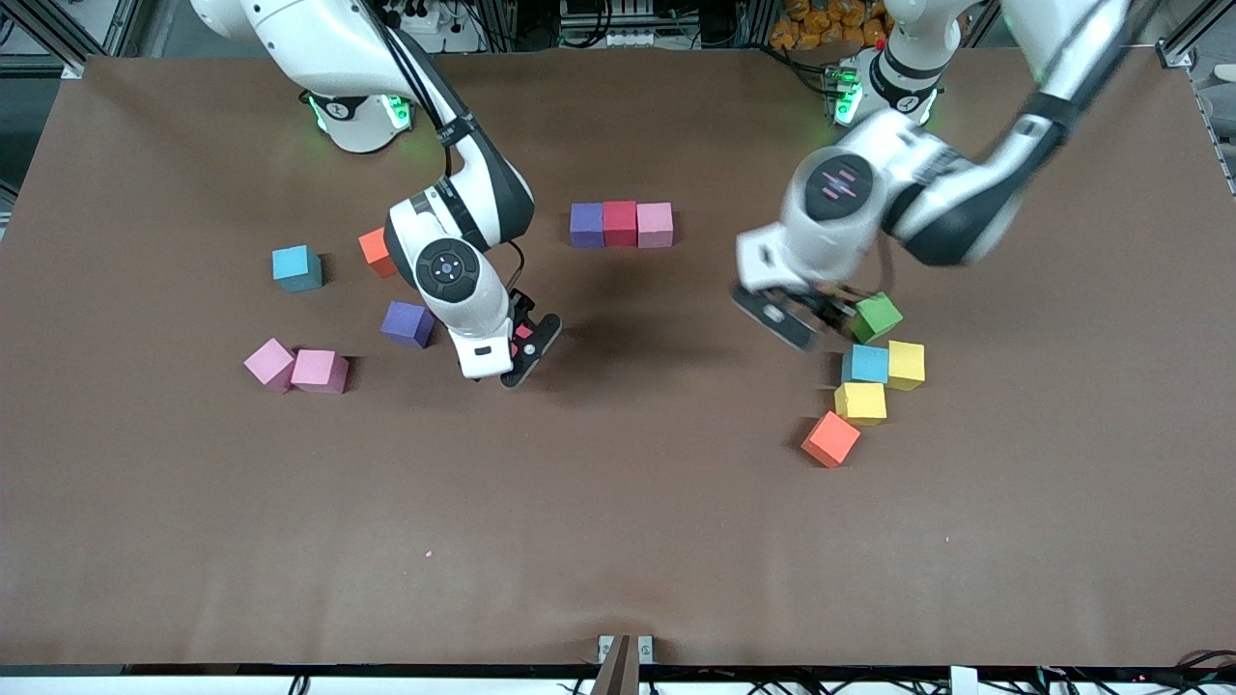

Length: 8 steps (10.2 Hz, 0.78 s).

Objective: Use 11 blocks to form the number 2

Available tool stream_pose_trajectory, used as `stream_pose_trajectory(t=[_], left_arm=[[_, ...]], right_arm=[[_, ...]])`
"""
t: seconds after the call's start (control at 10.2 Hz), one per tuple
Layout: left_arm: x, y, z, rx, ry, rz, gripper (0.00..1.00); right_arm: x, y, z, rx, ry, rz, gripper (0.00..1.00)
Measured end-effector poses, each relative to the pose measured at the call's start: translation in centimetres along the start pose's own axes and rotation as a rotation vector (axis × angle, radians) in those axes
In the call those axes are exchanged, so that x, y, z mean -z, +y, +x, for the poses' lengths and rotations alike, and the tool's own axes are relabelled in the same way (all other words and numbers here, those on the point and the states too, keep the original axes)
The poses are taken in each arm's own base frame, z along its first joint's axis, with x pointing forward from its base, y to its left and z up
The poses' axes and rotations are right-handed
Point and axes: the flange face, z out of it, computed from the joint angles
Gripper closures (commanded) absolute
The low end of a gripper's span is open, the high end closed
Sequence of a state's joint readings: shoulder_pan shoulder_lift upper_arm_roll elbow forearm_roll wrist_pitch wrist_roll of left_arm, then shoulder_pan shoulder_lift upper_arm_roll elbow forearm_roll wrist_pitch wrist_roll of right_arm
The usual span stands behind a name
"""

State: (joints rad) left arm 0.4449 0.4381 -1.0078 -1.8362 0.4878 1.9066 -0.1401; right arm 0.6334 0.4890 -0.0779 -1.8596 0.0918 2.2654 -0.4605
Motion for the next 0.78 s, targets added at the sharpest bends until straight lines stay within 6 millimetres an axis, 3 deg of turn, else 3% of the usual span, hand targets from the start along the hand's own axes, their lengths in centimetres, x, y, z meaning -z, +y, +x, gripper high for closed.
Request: stream_pose_trajectory(t=[0.2, 0.39, 0.78], left_arm=[[-0.1, -8.3, 0.3, 0.145, 0.014, 0.002, 0.00], [-1.0, -12.6, 1.0, 0.216, 0.025, -0.030, 0.00], [-4.1, -12.4, 5.1, 0.216, 0.036, -0.101, 0.00]], right_arm=[[-2.2, -1.3, -0.7, 0.015, 0.008, -0.010, 0.00], [-2.8, -2.0, -0.9, 0.024, 0.008, -0.012, 0.00], [-4.1, -2.2, -1.6, 0.023, 0.033, -0.028, 0.00]])
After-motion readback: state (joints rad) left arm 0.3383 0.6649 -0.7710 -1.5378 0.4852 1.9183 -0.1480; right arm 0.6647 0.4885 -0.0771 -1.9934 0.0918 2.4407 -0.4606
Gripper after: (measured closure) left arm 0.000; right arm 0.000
